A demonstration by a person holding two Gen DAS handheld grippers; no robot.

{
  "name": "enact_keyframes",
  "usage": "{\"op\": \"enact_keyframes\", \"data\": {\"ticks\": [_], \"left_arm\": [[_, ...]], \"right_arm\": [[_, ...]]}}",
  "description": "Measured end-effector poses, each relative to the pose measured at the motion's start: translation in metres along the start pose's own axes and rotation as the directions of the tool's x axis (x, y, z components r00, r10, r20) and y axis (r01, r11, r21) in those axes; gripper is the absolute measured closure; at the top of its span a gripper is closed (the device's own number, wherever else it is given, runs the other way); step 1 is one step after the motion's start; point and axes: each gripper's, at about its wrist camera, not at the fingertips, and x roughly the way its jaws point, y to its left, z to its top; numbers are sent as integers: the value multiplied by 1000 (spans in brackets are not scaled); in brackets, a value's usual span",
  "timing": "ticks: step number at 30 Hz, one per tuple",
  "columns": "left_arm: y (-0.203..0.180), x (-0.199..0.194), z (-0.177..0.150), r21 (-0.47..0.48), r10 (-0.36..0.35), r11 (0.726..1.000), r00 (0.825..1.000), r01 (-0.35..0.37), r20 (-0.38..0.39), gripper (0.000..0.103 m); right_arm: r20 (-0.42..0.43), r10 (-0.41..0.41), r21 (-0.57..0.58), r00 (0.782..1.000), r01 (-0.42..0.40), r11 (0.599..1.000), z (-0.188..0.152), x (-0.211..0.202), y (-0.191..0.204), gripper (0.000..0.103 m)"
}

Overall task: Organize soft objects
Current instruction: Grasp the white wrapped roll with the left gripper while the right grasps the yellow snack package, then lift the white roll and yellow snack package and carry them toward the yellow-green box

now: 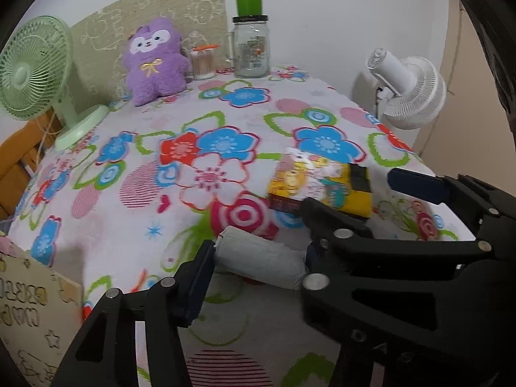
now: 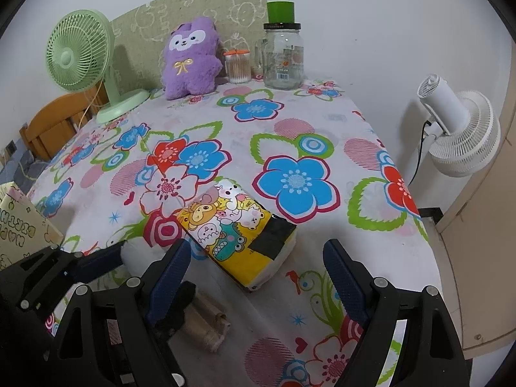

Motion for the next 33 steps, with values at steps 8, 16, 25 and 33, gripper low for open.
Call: {"op": "enact_keyframes", "data": {"ticks": [8, 16, 25, 33], "left_arm": [[24, 3, 3, -52, 43, 998, 999, -44, -3, 43], [30, 11, 8, -65, 52, 997, 999, -52, 1, 43], [30, 11, 7, -64, 49, 997, 999, -49, -1, 43], [26, 3, 0, -40, 63, 997, 998, -63, -1, 43]], "right_arm": [[-12, 11, 3, 1000, -11, 1000, 5, 8, 4, 17], [-49, 6, -3, 999, -7, 1000, 16, 26, 3, 17], [-69, 8, -8, 998, -9, 1000, 17, 33, 7, 36], [-52, 2, -17, 999, -3, 1000, 7, 19, 15, 48]]}}
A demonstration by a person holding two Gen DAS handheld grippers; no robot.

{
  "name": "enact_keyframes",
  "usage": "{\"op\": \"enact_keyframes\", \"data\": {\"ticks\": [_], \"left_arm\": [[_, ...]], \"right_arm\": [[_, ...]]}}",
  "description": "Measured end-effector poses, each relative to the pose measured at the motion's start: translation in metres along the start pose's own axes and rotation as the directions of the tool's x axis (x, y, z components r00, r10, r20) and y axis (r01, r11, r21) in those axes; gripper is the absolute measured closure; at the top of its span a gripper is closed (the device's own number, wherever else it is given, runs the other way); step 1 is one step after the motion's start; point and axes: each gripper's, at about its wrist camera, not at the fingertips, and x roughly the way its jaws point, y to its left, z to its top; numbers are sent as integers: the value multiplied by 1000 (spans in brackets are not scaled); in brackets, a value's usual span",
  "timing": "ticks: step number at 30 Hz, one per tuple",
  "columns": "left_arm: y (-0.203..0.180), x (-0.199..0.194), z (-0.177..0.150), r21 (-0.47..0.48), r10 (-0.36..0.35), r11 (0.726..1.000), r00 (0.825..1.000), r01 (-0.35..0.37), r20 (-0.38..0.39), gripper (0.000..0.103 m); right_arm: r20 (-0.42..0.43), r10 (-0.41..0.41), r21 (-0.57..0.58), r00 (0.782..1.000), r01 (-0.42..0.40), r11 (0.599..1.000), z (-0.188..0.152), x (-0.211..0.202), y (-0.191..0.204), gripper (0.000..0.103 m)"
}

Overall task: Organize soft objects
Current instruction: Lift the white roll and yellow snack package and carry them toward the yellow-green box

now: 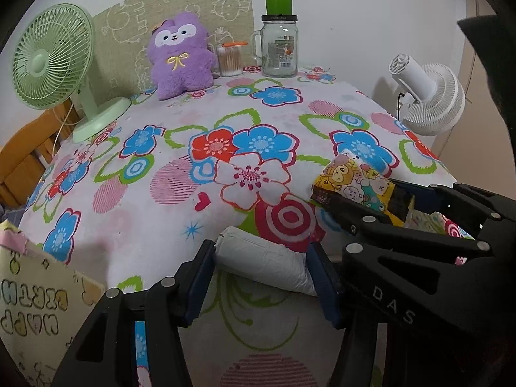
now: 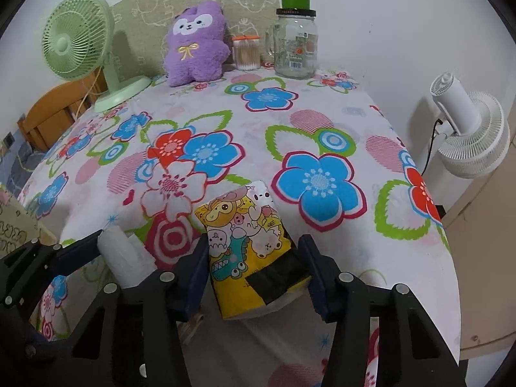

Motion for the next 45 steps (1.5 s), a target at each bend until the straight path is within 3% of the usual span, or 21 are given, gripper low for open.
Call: {"op": "enact_keyframes", "data": {"ticks": [24, 34, 42, 45], "left_arm": [[0, -49, -28, -13, 19, 1000, 999, -19, 26, 48], [-1, -64, -36, 3, 20, 1000, 998, -20, 52, 54], [-2, -76, -43, 1, 35, 999, 997, -35, 70, 69], [-2, -81, -44, 2, 33, 999, 996, -33, 77, 69]], "right_arm": [[44, 10, -7, 999, -9, 1000, -27, -55, 30, 48], [59, 11, 6, 998, -12, 1000, -36, -71, 35, 48], [71, 12, 5, 997, -12, 1000, -42, -83, 39, 48], [79, 13, 8, 997, -14, 1000, -43, -89, 41, 48]]}}
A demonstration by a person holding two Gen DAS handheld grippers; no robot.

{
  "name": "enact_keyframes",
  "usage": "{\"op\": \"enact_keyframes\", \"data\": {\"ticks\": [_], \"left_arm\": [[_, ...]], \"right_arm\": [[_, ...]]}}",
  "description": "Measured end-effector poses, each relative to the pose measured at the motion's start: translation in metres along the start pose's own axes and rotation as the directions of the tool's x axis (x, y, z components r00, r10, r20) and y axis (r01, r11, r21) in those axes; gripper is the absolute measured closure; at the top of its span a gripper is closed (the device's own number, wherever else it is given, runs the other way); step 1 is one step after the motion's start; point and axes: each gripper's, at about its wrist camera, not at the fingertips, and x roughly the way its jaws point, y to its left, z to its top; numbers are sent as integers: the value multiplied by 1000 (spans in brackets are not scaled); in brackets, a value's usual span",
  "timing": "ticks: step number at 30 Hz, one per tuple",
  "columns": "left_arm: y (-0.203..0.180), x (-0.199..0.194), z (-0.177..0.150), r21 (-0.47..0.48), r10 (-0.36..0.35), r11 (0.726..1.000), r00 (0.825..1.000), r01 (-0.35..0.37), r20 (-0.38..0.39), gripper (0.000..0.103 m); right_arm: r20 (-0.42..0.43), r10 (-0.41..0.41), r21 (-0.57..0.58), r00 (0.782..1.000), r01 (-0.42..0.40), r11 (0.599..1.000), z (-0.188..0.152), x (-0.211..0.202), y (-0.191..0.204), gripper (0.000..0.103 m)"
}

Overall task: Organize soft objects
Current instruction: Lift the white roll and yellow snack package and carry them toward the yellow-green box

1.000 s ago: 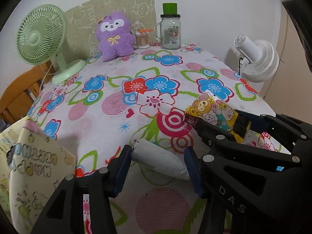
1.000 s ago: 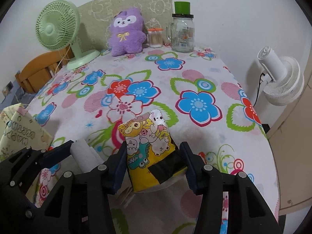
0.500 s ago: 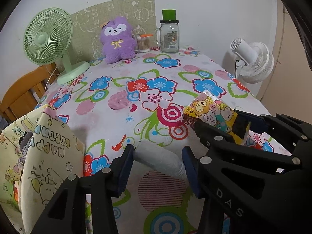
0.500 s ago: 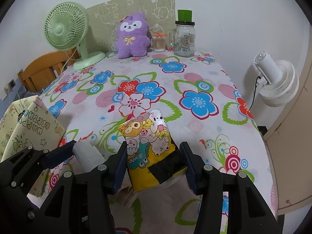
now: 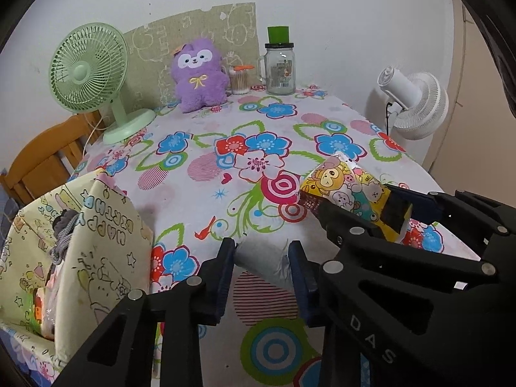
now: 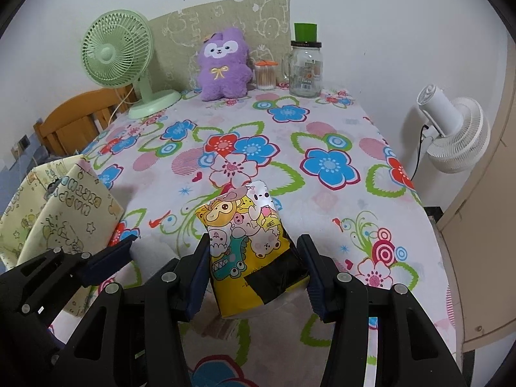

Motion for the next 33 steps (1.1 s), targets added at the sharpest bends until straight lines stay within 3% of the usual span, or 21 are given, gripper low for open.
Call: {"op": "enact_keyframes", "data": {"ticks": [33], "left_arm": [[9, -74, 11, 1, 8, 1000, 992, -8, 122, 70]], "right_arm": [[124, -15, -2, 992, 16, 1000, 14, -80, 21, 48]]}}
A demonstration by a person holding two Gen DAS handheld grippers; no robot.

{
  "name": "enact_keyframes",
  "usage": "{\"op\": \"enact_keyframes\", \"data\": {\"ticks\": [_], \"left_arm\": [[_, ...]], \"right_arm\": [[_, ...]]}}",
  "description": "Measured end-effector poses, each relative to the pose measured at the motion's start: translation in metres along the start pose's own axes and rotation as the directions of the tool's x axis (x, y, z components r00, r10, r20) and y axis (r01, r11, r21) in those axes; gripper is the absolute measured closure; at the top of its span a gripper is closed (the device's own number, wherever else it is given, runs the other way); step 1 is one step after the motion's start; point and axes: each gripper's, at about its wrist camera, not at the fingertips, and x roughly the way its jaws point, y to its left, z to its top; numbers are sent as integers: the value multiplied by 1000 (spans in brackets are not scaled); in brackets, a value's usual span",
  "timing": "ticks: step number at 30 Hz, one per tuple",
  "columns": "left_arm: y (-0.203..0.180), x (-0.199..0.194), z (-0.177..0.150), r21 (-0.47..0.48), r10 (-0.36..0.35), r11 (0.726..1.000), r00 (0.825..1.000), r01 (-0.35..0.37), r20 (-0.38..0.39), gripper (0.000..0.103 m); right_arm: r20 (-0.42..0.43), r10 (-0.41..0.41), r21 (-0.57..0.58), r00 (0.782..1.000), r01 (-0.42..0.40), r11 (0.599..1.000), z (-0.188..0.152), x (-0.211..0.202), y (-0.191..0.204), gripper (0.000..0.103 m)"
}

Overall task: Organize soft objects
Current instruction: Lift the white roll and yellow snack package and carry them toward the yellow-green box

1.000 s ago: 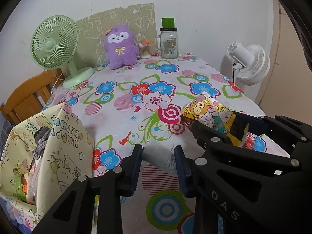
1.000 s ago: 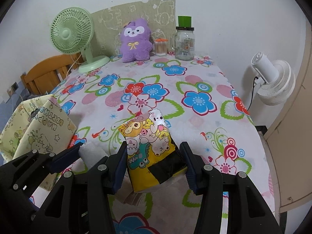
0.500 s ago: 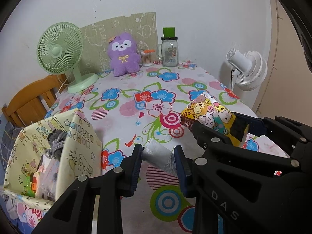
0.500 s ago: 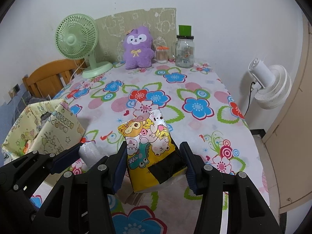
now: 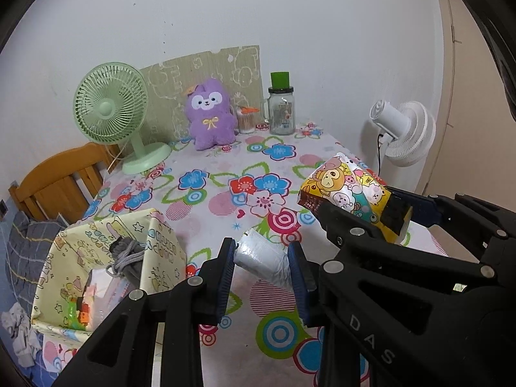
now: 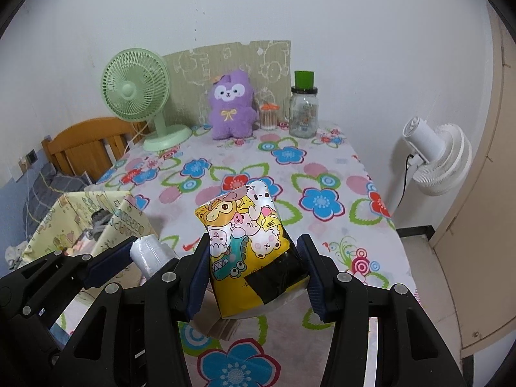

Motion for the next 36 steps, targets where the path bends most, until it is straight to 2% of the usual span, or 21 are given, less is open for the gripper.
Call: {"op": "enact_keyframes", "data": {"ticks": [19, 36], "left_arm": [[18, -35, 18, -11, 25, 1000, 998, -25, 50, 70], [57, -45, 20, -42, 59, 998, 996, -56, 68, 70]], "right_arm": [[56, 17, -10, 998, -17, 1000, 22, -35, 21, 48], [55, 64, -35, 996, -62, 997, 40, -31, 62, 48]]}}
